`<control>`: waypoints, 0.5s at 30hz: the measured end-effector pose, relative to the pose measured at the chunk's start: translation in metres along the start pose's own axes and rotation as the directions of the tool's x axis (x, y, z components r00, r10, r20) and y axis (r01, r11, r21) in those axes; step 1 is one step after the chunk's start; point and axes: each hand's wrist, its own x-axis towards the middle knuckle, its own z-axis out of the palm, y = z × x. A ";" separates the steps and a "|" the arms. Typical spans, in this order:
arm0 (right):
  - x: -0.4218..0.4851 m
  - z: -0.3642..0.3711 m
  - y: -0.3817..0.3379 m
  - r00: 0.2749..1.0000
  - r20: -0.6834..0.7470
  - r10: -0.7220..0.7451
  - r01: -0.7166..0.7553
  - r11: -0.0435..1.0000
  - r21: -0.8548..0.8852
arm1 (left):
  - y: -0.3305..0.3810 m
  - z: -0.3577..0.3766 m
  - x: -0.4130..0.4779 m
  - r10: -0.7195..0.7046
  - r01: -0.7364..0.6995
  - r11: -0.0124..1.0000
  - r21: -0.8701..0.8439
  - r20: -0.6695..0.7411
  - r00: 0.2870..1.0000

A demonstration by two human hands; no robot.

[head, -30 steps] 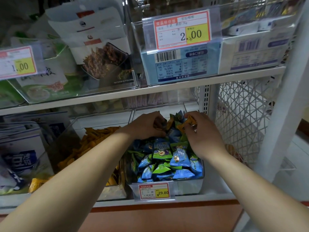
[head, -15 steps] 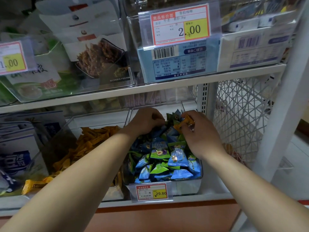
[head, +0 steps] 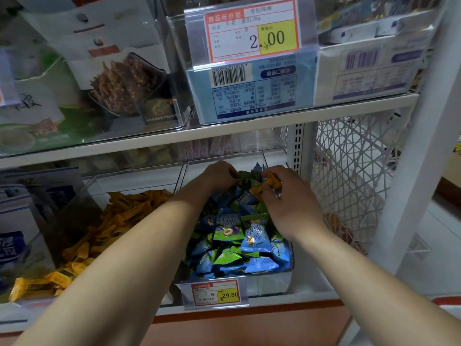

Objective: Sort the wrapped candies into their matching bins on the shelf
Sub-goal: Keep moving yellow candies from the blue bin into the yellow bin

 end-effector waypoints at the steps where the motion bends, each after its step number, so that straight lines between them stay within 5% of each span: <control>1: 0.000 0.000 0.000 1.000 0.002 0.001 -0.001 1.000 -0.001 | -0.002 -0.002 -0.001 0.004 -0.004 1.000 -0.011 -0.001 1.000; 5: -0.001 -0.002 0.000 1.000 0.009 0.000 -0.001 1.000 0.008 | -0.005 -0.011 -0.011 0.023 -0.020 0.995 -0.099 0.025 0.999; 10: -0.001 -0.004 -0.002 1.000 0.020 0.005 -0.005 1.000 -0.002 | -0.004 -0.022 -0.021 0.067 -0.068 0.998 0.003 0.145 0.987; 15: -0.002 -0.006 -0.005 1.000 0.030 0.002 -0.002 1.000 -0.017 | -0.010 -0.026 -0.037 0.077 -0.094 0.977 -0.193 -0.093 0.993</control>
